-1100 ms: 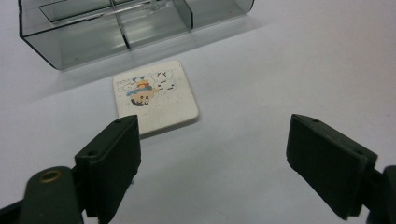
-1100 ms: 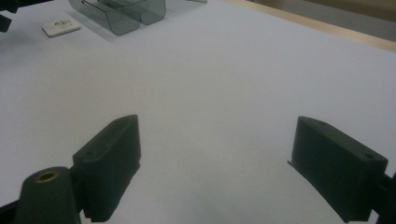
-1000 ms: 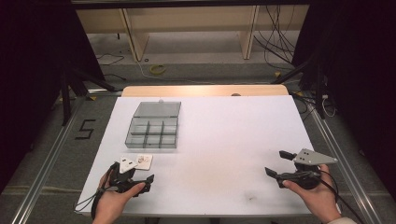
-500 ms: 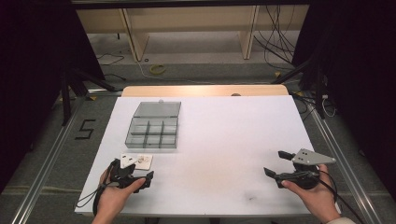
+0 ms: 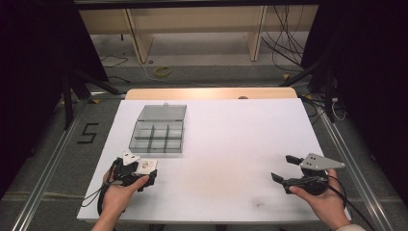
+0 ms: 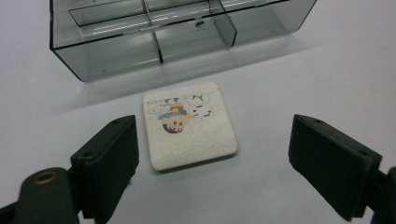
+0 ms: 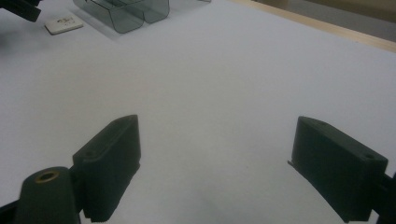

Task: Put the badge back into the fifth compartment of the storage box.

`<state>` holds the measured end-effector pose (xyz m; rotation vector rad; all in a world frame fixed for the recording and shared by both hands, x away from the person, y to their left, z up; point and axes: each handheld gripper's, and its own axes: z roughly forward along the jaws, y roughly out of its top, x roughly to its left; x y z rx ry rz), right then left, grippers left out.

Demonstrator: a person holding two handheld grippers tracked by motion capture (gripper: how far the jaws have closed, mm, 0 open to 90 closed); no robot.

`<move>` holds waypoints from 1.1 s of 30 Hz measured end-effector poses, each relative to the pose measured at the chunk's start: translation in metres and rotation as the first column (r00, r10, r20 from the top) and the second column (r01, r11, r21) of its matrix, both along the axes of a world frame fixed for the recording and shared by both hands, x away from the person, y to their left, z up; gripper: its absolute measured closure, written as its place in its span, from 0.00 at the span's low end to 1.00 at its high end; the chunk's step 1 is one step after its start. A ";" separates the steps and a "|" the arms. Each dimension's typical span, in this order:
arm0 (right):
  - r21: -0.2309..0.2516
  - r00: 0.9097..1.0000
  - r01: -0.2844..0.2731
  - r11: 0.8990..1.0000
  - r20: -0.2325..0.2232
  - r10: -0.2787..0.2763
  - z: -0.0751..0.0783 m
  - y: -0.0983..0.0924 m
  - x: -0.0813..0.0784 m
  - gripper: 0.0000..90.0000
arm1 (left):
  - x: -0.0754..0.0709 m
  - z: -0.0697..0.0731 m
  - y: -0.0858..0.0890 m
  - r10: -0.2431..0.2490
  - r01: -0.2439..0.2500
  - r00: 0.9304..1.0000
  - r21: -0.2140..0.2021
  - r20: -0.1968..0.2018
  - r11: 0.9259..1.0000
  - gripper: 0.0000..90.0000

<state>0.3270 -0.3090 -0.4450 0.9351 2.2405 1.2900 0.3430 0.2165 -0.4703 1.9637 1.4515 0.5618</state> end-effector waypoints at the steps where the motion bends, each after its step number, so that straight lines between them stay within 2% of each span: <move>1: 0.000 1.000 0.000 1.000 0.000 0.000 0.000 0.000 0.000 0.18 | 0.000 0.000 0.000 0.000 0.000 1.000 0.000 0.000 1.000 0.17; 18: -0.008 1.000 -0.004 1.000 -0.003 0.004 -0.002 0.002 0.002 0.18 | 0.021 -0.009 0.004 0.028 -0.027 0.999 0.020 -0.035 0.999 0.17; 23: -0.012 1.000 -0.010 1.000 -0.005 0.010 -0.002 0.002 0.002 0.18 | 0.030 -0.015 0.002 0.036 -0.034 0.998 0.023 -0.057 0.999 0.17; 33: -0.013 1.000 -0.013 1.000 -0.007 0.013 -0.003 0.003 0.003 0.18 | 0.038 -0.020 -0.004 0.046 -0.044 0.995 0.032 -0.084 0.999 0.18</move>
